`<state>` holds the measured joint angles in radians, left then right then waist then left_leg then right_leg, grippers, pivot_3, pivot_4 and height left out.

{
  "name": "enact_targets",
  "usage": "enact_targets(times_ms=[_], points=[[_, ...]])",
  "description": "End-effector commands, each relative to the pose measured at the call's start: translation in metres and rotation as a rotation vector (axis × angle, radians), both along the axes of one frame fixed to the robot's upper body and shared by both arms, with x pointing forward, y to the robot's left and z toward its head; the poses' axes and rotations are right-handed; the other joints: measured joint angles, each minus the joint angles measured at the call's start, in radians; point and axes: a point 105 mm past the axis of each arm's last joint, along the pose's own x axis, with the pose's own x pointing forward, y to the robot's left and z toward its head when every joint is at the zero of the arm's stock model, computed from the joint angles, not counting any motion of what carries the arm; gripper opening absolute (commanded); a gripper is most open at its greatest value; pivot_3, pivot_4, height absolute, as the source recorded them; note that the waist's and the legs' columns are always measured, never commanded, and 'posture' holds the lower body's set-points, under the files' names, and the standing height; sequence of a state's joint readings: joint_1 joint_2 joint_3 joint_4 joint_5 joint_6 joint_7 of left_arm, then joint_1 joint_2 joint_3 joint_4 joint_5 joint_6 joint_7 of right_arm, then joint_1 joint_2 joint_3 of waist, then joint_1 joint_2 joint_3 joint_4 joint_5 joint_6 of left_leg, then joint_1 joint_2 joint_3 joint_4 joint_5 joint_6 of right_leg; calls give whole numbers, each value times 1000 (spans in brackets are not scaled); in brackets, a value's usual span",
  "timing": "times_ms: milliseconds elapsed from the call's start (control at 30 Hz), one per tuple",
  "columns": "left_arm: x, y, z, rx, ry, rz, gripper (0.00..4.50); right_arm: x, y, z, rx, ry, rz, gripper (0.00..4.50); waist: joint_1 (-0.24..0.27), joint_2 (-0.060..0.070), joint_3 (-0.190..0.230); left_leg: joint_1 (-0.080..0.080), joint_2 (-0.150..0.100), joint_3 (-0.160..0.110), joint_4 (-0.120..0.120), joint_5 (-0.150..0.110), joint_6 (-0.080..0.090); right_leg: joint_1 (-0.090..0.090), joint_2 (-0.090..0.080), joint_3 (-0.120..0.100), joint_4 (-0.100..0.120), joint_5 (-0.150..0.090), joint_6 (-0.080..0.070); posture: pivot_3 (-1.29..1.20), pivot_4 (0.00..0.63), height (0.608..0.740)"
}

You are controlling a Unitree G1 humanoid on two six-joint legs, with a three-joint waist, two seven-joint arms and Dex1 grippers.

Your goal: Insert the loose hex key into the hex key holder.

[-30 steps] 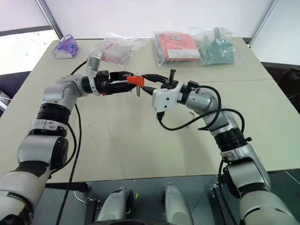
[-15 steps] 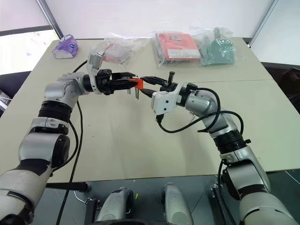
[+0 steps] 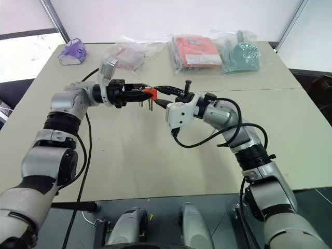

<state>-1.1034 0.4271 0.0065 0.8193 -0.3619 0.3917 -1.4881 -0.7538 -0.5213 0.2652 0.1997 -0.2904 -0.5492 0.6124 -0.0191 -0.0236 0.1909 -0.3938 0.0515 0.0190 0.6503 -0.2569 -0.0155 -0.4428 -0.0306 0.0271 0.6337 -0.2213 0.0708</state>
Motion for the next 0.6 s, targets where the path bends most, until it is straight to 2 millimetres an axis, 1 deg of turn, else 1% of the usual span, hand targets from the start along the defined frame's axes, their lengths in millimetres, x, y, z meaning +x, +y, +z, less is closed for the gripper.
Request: enact_targets(times_ms=[33, 200, 233, 300, 467, 500, 600], points=[[1, 0, 11, 2, -57, 5, 3637, -6, 3, 17, 43, -57, 31, 1001, 0, 0, 0, 0, 0, 0, 0, 0, 0, 0, 0, 0, 0, 0, 0, 0, 150, 740], [2, 0, 11, -3, -57, 8, 3637, -7, 4, 16, 43, -57, 33, 1001, -1, 0, 0, 0, 0, 0, 0, 0, 0, 0, 0, 0, 0, 0, 0, 0, 150, 740], [2, 0, 12, -6, -59, 8, 3420, -7, 5, 16, 42, -57, 35, 1001, 0, 0, 0, 0, 0, 0, 0, 0, 0, 0, 0, 0, 0, 0, 0, 0, 150, 740], [2, 0, 13, -14, -59, 6, 2776, -8, 5, 15, 40, -56, 37, 1001, 0, 0, 0, 0, 0, 0, 0, 0, 0, 0, 0, 0, 0, 0, 0, 0, 150, 740], [1, -1, 14, -22, -58, 0, 352, -9, 6, 11, 19, -56, 40, 1001, 0, 0, 0, 0, 0, 0, 0, 0, 0, 0, 0, 0, 0, 0, 0, 0, 150, 740], [1, -1, 14, -23, -57, -2, 11, -9, 6, 11, 18, -55, 40, 1001, 0, 0, 0, 0, 0, 0, 0, 0, 0, 0, 0, 0, 0, 0, 0, 0, 150, 740], [0, -1, 13, -20, -57, -1, 11, -9, 6, 10, 10, -55, 39, 1001, -2, 0, 0, 0, 0, 0, 0, 0, 0, 0, 0, 0, 0, 0, 0, 0, 150, 740]])
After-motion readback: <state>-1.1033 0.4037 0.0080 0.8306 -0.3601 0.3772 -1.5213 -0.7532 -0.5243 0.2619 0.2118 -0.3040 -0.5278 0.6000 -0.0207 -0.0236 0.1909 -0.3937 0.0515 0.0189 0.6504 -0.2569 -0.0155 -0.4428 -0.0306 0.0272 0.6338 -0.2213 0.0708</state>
